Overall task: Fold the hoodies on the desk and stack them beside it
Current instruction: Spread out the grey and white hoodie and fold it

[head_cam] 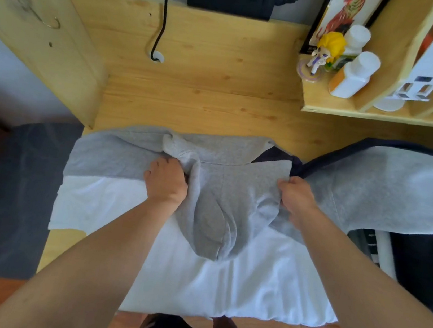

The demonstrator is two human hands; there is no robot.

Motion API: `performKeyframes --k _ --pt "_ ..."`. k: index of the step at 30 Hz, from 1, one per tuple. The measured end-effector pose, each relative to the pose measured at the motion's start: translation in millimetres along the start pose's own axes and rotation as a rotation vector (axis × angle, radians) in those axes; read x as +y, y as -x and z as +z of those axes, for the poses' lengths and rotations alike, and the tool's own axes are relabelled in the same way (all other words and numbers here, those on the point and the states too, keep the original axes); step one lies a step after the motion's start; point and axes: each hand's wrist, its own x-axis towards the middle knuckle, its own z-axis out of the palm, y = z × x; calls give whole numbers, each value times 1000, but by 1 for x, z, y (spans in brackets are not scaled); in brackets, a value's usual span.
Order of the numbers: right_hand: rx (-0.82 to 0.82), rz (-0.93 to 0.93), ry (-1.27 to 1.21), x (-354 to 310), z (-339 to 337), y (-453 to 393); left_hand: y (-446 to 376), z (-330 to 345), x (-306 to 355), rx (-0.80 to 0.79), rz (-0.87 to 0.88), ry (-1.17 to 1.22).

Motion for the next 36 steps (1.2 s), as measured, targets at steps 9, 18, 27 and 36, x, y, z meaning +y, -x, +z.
performKeyframes --k 9,18,27,36 --pt "-14 -29 -161 -11 -14 0 1 -40 -55 -25 -422 1253" --pt "-131 130 -233 -33 -1 -18 -37 -51 -47 -284 -427 862" --pt "-73 -168 -534 -72 17 -40 -92 -91 -2 -87 -112 1461" --pt "250 -330 288 -18 72 6 -44 -5 -13 -5 -272 794"
